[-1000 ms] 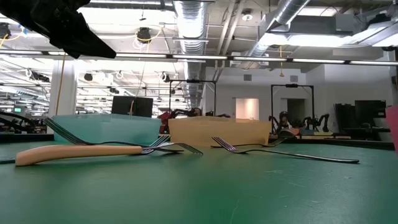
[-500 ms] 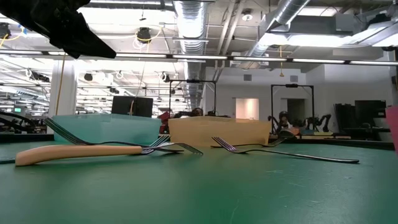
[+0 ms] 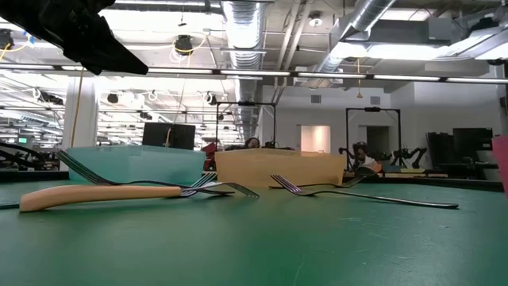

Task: Sort silverware by color (type)
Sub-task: Put the blue fork into the blue bin

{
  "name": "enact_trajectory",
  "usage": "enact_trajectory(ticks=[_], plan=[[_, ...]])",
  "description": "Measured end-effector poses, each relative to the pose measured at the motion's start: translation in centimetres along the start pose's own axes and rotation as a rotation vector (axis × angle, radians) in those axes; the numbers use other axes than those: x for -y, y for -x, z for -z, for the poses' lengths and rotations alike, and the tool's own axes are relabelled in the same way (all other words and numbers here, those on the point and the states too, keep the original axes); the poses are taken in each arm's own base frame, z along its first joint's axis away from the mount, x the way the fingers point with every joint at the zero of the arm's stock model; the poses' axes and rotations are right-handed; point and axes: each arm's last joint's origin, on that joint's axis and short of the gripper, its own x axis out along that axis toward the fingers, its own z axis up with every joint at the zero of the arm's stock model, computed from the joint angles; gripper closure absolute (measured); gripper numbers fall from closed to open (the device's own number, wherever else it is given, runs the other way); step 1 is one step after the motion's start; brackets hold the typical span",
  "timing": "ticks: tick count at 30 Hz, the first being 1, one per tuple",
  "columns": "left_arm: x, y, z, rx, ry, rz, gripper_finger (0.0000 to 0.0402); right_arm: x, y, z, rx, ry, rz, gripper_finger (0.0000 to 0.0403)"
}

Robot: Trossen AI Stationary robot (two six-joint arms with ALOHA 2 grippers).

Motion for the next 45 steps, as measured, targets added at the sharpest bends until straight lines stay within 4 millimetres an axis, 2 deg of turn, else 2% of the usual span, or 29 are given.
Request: enact_trajectory(ticks=[6,11,22,28,33,38,45], plan=[[0.0,0.0,0.0,0.000,-0.001,0.000,0.0377,0.3,1.2,-2.3,0.128,0.094,-0.022,0.0227],[0.0,0.0,0.0,0.000,-0.008,0.000,0.0377,-0.3,1.2,-5.4,0.301,0.253,-0.005,0.0227],[0.0,0.0,0.0,-0.002,-0.008,0.005,0.0377,-3.4,2.0,-15.5,0.625,0.653,-0.080,0.0227],[0.0,0.0,0.0,-0.002,-0.008,0.005,0.0377,-4.7,3.7,-21.0,0.875,0.790,-0.167,0.0227],[0.0,0.0,0.0,-0.002,-0.003,0.005,0.0377,-5.7,5.1,-24.4,1.040,0.903,-0.338,0.0227],[0.0,0.0,0.0,-0.001,-0.001,0.004,0.0377,-6.7,4.2,-26.4,1.140,1.046,-0.424,0.0227],[0.0,0.0,0.0,-0.001,0.003,0.000,0.0377,-9.1,0.3,-28.9,1.222,1.147,-0.483,0.0227]])
